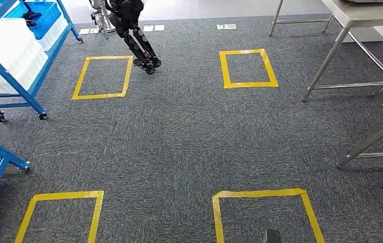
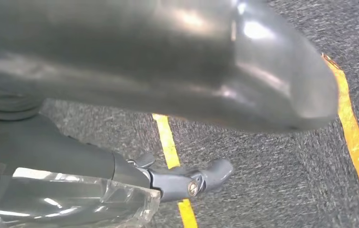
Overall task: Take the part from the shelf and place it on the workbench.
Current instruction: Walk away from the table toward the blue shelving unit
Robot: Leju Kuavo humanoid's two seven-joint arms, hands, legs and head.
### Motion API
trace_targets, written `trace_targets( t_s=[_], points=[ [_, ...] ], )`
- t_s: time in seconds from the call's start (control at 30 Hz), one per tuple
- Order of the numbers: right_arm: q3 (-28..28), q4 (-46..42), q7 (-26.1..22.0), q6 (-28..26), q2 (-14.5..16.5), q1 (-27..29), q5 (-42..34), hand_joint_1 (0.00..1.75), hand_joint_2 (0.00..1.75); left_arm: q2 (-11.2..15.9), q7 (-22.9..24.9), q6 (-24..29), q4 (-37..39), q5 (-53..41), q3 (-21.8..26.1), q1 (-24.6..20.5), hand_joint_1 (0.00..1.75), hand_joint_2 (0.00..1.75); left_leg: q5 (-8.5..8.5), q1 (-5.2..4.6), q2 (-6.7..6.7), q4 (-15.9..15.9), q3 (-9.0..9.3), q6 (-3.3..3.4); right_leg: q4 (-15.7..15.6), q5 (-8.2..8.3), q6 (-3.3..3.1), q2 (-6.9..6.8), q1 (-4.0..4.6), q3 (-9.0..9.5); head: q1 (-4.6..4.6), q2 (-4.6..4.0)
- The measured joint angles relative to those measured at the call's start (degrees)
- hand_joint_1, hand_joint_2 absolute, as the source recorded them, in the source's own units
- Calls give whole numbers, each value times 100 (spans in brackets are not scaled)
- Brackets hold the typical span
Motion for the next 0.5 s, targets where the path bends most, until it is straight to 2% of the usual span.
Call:
trace_targets(
  t_s=[0.03,0.07,0.1,0.13,0.2,0.27,0.33,0.37,0.4,0.47,0.5],
  points=[
    [-1,0,0,-1,0,6,20,0,0,-3,11,20,1,2,1,-2,0,0,-94,5,26,288,-142,-10,0,-9,-20,-70,17,3,1,0],
    [-1,0,-1,-2,1,7,43,0,0,-4,18,44,1,3,2,-1,0,0,-93,7,45,412,-209,-13,1,-17,-29,-138,28,8,0,0],
    [-1,0,-4,-5,2,4,67,0,0,-5,20,69,1,5,3,1,0,0,10,8,67,324,-166,-7,1,-25,-38,-197,36,17,0,0],
    [-1,0,-8,-10,5,-1,93,0,0,-5,16,91,1,7,4,1,0,0,183,5,118,39,-19,12,1,-36,-40,-251,42,31,-1,0],
    [1,0,-15,-27,16,-13,134,0,0,-5,-3,132,1,12,4,-9,0,0,475,-30,353,-682,364,79,4,-67,-22,-347,77,62,-2,0],
    [2,0,-18,-48,22,-19,158,0,0,-7,-25,155,1,20,4,-32,0,0,543,-83,489,-1036,537,137,8,-99,22,-447,118,78,9,0],
    [7,-3,-20,-63,33,-26,187,0,0,-10,-40,166,1,23,5,-36,0,0,546,-107,369,-1081,535,182,-5,-120,68,-565,143,101,17,0],
    [11,-5,-21,-67,37,-33,206,0,0,-15,-48,169,1,18,6,-30,0,0,567,-98,306,-1118,553,211,25,-146,93,-531,138,98,17,0],
    [16,-7,-26,-69,41,-38,223,0,0,-20,-56,173,1,10,7,-27,0,0,591,-78,243,-1157,574,245,126,-211,110,-426,136,65,21,0],
    [20,-9,-34,-89,37,-24,247,0,0,-28,-70,171,0,-17,7,-34,0,0,634,-39,121,-1208,597,297,678,-475,103,-109,100,-184,42,0],
    [20,-8,-37,-103,34,-4,252,0,0,-28,-75,161,-1,-33,7,-38,0,0,642,-32,44,-1208,591,311,1055,-626,92,-13,86,-369,50,0]
  ],
)
